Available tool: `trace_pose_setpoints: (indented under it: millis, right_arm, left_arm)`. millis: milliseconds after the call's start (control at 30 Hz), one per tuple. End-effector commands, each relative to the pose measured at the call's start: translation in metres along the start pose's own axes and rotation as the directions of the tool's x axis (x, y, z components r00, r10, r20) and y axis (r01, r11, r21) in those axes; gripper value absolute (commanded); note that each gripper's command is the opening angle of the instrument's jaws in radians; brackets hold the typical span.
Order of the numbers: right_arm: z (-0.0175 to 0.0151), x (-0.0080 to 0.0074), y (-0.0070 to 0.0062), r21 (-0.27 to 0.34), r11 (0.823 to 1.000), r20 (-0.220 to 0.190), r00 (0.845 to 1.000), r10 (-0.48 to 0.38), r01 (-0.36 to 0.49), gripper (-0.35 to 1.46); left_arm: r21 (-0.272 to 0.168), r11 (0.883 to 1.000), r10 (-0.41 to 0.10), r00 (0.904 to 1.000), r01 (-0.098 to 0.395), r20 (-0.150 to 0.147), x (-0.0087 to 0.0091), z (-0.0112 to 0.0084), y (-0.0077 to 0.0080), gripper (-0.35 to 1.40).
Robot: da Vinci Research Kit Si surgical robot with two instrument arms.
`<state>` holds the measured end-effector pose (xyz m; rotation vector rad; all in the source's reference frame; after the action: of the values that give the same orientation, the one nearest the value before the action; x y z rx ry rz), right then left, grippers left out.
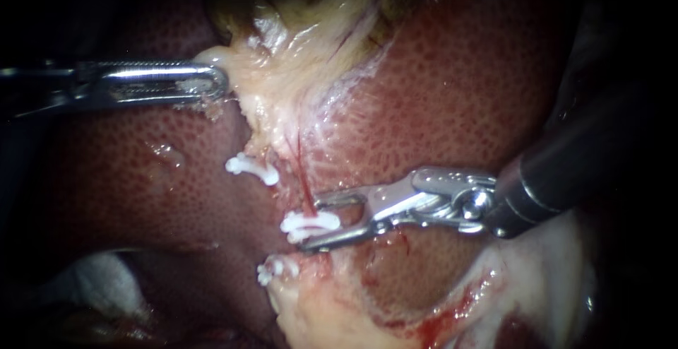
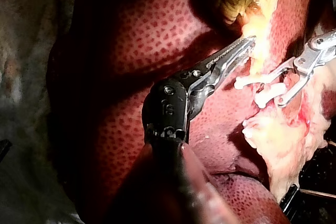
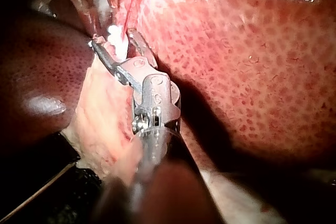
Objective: Going back second clip right tube
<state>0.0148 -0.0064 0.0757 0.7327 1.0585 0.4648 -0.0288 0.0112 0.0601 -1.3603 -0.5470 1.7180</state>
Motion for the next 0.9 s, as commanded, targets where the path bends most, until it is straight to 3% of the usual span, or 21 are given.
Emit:
trace_pose_setpoints:
  millis: [33, 233, 600, 733, 900]
  right_arm:
    - [-0.0008, 0.0002, -0.0002, 0.004, 1.0, 0.0, 1.0, 0.001, -0.001, 0.49]
    - [-0.0051, 0.0014, -0.0012, 0.015, 0.999, 0.002, 0.999, -0.038, 0.038, 0.49]
    - [-0.0136, 0.007, -0.0047, 0.0, 0.992, -0.008, 0.992, -0.127, 0.127, 0.49]
    - [-0.0146, 0.0077, -0.0056, 0.003, 0.99, -0.011, 0.99, -0.14, 0.14, 0.49]
    - [-0.0148, 0.0076, -0.0059, 0.004, 0.989, -0.01, 0.989, -0.147, 0.147, 0.49]
  left_arm:
    - [0.0, 1.0, 0.001, 1.0, -0.001, 0.0, 0.0, 0.0, 0.0, -0.35]
    - [0.0, 1.0, 0.001, 1.0, -0.001, 0.0, -0.0001, 0.0, 0.0, -0.35]
    - [0.001, 1.0, 0.003, 1.0, -0.003, -0.001, -0.0005, 0.0002, -0.0003, -0.35]
    - [0.003, 1.0, 0.006, 1.0, -0.006, -0.004, -0.0009, 0.0006, -0.0003, -0.35]
    - [0.01, 1.0, 0.017, 0.9997, -0.017, 0.018, -0.0027, 0.0022, -0.0007, -0.35]
